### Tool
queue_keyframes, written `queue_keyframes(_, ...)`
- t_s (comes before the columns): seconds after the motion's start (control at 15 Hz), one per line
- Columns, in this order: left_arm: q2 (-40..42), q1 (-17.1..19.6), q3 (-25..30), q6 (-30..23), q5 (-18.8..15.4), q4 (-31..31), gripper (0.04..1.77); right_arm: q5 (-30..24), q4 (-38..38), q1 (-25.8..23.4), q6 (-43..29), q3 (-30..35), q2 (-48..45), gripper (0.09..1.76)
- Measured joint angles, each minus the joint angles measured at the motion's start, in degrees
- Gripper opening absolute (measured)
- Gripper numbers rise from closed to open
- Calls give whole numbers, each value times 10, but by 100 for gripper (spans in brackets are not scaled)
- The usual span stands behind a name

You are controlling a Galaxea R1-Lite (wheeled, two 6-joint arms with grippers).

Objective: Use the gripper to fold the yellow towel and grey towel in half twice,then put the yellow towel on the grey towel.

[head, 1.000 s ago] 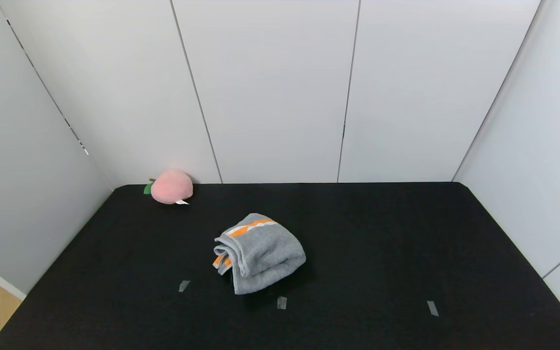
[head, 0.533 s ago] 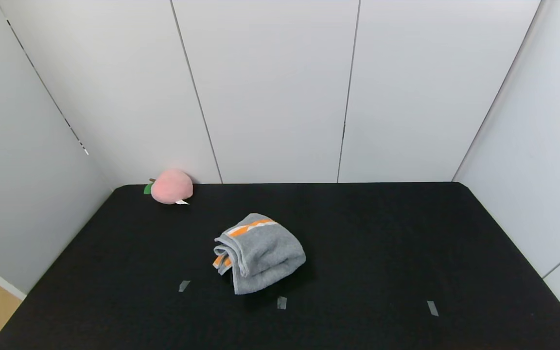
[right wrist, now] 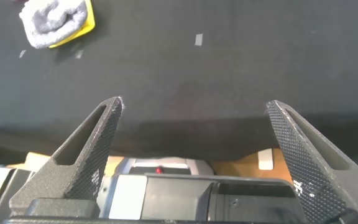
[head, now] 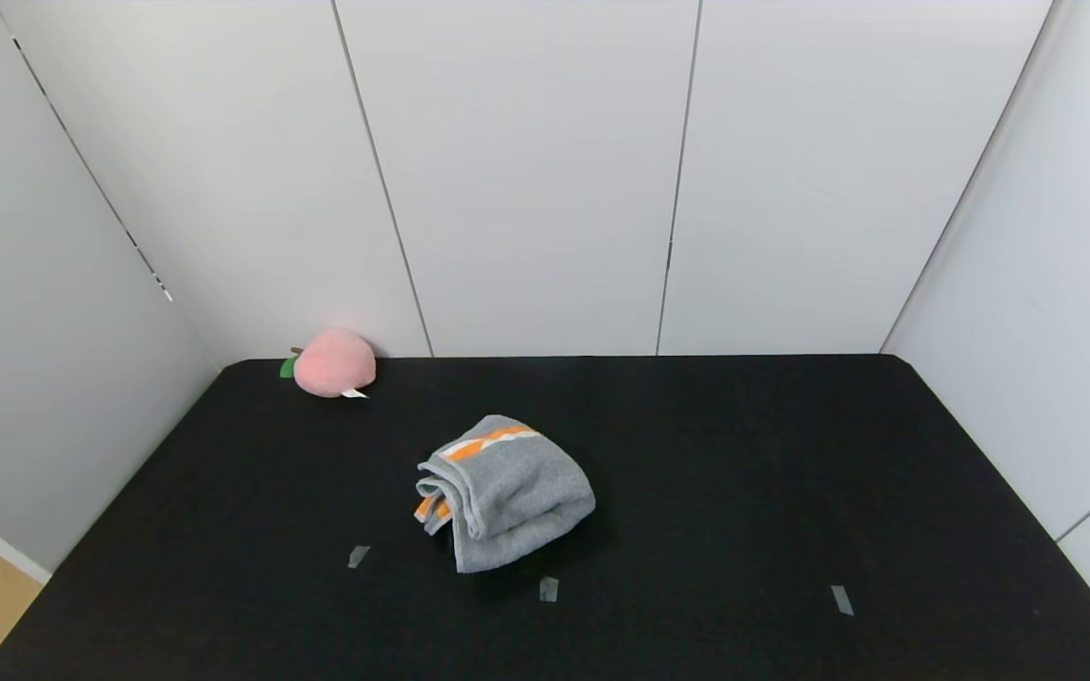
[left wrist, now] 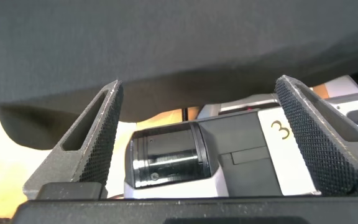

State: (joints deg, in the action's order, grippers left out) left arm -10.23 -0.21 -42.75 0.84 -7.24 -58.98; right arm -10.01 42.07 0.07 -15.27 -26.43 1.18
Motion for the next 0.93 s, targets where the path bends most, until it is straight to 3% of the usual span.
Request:
queue_keyframes(0.2, 34, 4, 54, -2, 3, 40, 172, 31, -30, 0, 5, 15, -9, 170)
queue_keyframes(0.33, 52, 5, 102, -4, 7, 93, 172, 53, -118, 0, 7, 46, -11, 170)
queue_keyframes(0.73, 95, 4, 267, -9, 48, 369, 172, 125, -419, -1, 90, 208, -12, 170)
queue_keyframes(0.93, 101, 4, 332, -5, 78, 467, 172, 119, -457, -1, 125, 255, -12, 170)
